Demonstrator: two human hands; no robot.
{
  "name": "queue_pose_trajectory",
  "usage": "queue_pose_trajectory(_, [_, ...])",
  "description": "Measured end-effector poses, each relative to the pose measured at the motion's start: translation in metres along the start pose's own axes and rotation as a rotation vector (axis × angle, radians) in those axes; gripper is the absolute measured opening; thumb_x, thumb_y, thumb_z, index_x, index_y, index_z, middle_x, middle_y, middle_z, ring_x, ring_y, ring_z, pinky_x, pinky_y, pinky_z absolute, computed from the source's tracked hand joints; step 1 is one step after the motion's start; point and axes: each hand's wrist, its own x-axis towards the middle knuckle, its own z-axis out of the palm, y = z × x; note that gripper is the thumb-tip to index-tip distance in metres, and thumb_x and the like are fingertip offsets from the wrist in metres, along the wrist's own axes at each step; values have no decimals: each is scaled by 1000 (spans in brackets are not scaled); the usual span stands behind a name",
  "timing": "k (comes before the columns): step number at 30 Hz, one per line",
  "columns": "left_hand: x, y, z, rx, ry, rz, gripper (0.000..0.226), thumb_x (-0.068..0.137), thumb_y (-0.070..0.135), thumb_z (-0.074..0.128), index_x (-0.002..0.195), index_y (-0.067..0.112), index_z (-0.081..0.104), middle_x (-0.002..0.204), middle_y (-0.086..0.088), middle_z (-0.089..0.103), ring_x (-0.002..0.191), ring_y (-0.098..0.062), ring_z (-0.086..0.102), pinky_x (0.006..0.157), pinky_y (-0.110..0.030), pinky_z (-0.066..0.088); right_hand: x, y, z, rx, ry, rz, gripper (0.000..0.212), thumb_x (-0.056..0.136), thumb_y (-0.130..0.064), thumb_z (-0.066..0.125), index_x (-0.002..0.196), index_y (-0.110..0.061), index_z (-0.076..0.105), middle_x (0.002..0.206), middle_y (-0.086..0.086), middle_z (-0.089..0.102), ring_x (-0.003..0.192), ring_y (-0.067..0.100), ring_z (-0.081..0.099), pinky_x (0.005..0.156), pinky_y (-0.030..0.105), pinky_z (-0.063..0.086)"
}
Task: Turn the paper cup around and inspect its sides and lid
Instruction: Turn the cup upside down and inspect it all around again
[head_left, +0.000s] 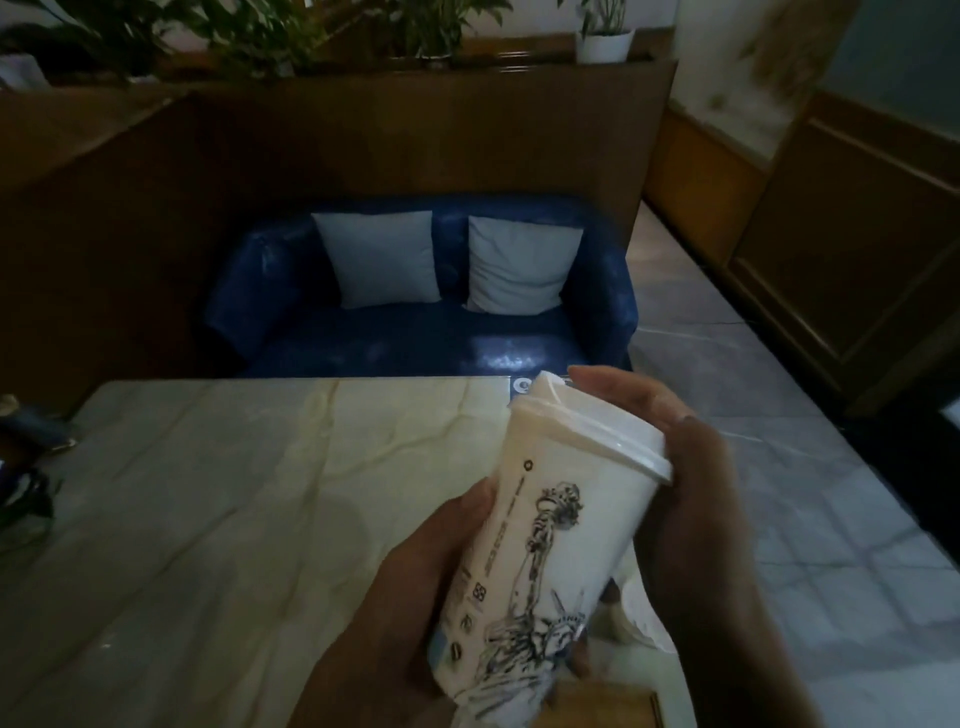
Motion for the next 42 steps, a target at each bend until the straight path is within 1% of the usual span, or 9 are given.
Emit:
queue_pose_trajectory(2, [2,6,2,-7,-3,47,86,53,53,86,116,-1,65,99,-31,68,69,-37,69,58,-38,58,3,3,-1,-66,35,2,48,101,-38,31,99,-45,79,101,-4,82,87,22,77,70,59,58])
queue_pose_trajectory(8, [3,5,-4,368,165,221,62,64,68,71,112,30,64,110,-15,72,100,-39,69,89,-65,51,5,5,-1,-103,28,29,44,100,-51,37,91,-52,80,90,-8,83,83,12,79,72,24,62])
queue_pose_trajectory(16, [-1,0,3,555,229,318,47,67,65,64,109,43,59,102,4,75,90,-18,74,71,-32,60,4,6,-2,-49,26,27,40,89,-62,49,81,-39,82,75,6,77,63,9,71,66,21,59])
queue_pose_trajectory(20, [0,-1,8,637,349,356,60,62,69,67,115,44,53,104,13,72,88,-7,72,67,-25,61,5,10,-4,-71,27,59,45,94,-59,49,87,-24,76,79,-4,80,68,4,74,65,8,55])
queue_pose_trajectory(22, [1,-3,10,709,439,389,66,60,71,66,119,47,48,107,16,69,90,-2,69,71,-27,61,5,12,-4,-72,19,90,45,91,-61,47,79,-30,78,75,-12,79,68,0,74,62,5,53])
queue_pose_trajectory(26, [2,-5,14,886,582,427,80,51,83,56,124,57,36,110,24,60,89,2,63,67,-21,59,7,16,-3,-95,-3,88,42,95,-58,43,88,-38,79,92,1,77,81,10,76,69,7,54])
queue_pose_trajectory(35, [1,-8,13,805,588,449,71,64,83,46,127,49,44,109,18,66,89,7,65,73,-27,61,7,12,-4,-81,-12,33,52,99,-41,30,84,-56,77,87,-19,79,84,2,74,73,14,58])
queue_pose_trajectory(39, [-1,-4,16,808,523,401,64,67,73,51,125,47,47,108,19,68,91,6,66,70,-17,59,7,18,-4,-59,3,51,47,100,-42,30,100,-50,76,106,-9,79,98,14,74,80,32,61])
queue_pose_trajectory(42, [-2,-4,16,840,564,427,70,61,72,56,126,47,47,113,21,65,95,4,65,69,-14,56,7,20,-4,-32,34,89,42,98,-42,33,113,-40,72,122,-6,76,114,17,71,99,50,56])
